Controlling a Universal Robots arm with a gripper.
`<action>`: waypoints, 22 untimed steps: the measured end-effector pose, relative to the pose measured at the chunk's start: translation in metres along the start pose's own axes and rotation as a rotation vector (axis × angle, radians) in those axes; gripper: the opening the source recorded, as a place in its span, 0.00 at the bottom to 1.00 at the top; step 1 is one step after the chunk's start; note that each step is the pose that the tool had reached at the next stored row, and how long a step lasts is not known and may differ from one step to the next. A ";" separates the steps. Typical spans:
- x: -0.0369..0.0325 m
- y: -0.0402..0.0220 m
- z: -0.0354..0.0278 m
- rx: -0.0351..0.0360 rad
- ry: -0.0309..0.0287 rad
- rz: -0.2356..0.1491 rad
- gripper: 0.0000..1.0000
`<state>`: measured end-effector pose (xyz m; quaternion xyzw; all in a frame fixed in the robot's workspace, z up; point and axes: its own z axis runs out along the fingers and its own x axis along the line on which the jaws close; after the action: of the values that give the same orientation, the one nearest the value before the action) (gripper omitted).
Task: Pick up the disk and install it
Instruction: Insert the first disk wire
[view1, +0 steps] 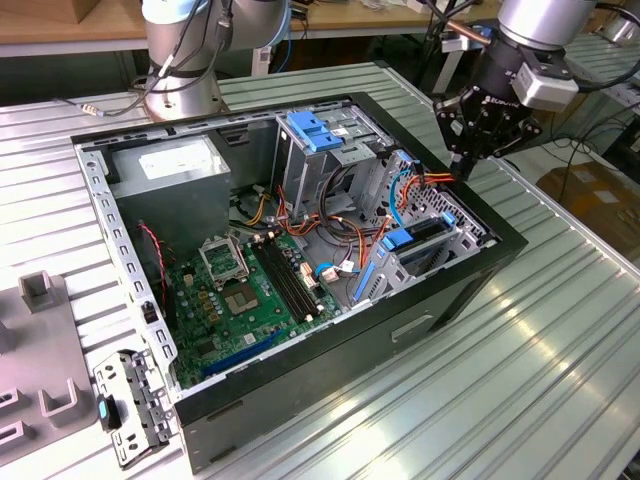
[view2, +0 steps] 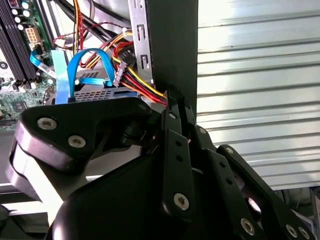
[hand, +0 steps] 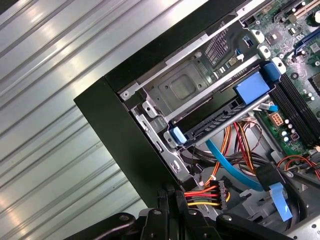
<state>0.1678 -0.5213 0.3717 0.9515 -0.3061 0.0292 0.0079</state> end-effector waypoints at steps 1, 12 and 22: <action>-0.0013 0.0010 0.0000 0.0000 0.0000 0.001 0.17; -0.0066 0.0048 -0.0004 -0.0041 0.0001 0.069 0.17; -0.0146 0.0105 -0.0008 -0.0128 0.0006 0.212 0.17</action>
<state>0.1498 -0.5214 0.3716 0.9136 -0.4054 0.0282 0.0110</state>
